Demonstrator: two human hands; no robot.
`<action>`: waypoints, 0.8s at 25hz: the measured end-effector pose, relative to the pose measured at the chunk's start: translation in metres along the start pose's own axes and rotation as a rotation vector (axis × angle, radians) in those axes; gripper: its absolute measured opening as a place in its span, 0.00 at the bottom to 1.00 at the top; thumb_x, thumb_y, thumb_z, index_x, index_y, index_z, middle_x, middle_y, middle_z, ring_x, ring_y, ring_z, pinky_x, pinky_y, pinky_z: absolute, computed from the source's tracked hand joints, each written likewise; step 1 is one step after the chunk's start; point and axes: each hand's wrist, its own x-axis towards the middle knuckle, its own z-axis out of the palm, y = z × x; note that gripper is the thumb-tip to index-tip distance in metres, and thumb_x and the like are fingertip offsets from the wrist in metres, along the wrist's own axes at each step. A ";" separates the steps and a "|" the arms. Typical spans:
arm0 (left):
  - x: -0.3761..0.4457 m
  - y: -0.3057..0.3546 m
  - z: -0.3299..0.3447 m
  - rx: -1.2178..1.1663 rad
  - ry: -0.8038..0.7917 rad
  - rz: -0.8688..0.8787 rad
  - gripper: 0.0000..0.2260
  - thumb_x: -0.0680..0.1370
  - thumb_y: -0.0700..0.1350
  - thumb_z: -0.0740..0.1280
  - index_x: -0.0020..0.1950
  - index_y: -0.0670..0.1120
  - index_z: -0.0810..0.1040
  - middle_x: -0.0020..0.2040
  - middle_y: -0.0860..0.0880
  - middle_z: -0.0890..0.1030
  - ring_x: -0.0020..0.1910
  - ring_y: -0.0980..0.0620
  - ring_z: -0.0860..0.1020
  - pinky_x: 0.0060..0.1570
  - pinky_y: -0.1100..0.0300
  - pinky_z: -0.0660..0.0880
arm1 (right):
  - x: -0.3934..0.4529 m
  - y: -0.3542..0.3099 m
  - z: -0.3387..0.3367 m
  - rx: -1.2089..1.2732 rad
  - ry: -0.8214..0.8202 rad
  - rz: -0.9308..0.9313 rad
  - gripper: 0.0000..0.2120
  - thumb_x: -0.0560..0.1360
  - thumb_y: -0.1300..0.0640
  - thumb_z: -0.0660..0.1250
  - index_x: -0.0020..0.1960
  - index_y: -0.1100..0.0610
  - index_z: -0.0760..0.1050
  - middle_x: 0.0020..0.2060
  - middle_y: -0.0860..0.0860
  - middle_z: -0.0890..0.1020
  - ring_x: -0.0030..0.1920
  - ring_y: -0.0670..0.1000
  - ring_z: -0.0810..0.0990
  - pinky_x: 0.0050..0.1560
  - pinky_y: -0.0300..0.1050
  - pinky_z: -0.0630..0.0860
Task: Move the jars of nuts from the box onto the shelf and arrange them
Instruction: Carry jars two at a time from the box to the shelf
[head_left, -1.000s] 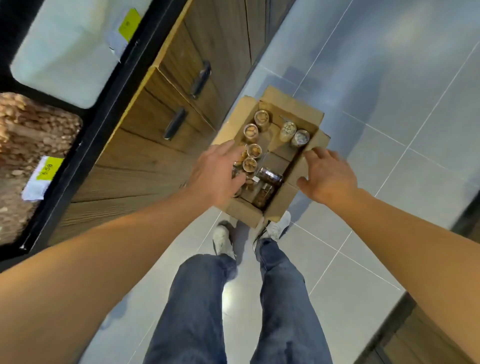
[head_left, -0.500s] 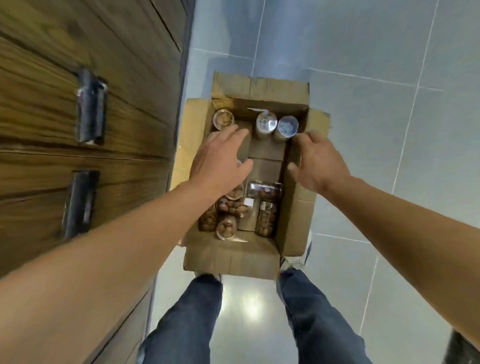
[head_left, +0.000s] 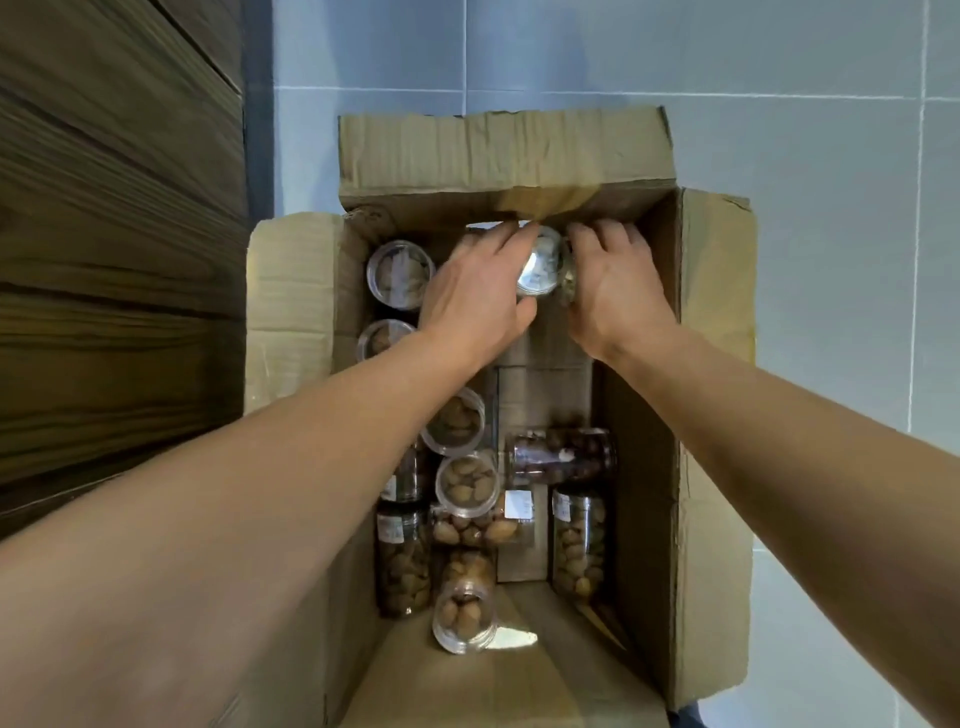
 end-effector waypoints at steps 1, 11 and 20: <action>0.003 -0.001 0.007 0.008 -0.001 0.010 0.33 0.73 0.47 0.69 0.76 0.49 0.62 0.74 0.48 0.66 0.68 0.43 0.66 0.66 0.50 0.67 | -0.001 -0.001 0.007 -0.039 -0.010 -0.005 0.33 0.72 0.62 0.68 0.74 0.64 0.60 0.69 0.62 0.65 0.71 0.63 0.60 0.75 0.54 0.52; -0.006 0.006 -0.005 -0.050 0.055 -0.134 0.32 0.66 0.48 0.76 0.67 0.45 0.69 0.64 0.45 0.70 0.61 0.44 0.72 0.58 0.51 0.72 | -0.014 -0.002 0.007 -0.123 -0.003 0.020 0.33 0.66 0.64 0.75 0.67 0.59 0.64 0.61 0.60 0.67 0.57 0.62 0.71 0.54 0.53 0.72; -0.120 0.103 -0.215 -0.063 -0.013 -0.008 0.31 0.69 0.47 0.71 0.71 0.50 0.68 0.64 0.49 0.71 0.62 0.47 0.71 0.61 0.55 0.68 | -0.163 -0.026 -0.193 0.218 0.138 0.071 0.31 0.69 0.54 0.73 0.68 0.56 0.67 0.62 0.59 0.71 0.57 0.60 0.72 0.54 0.52 0.73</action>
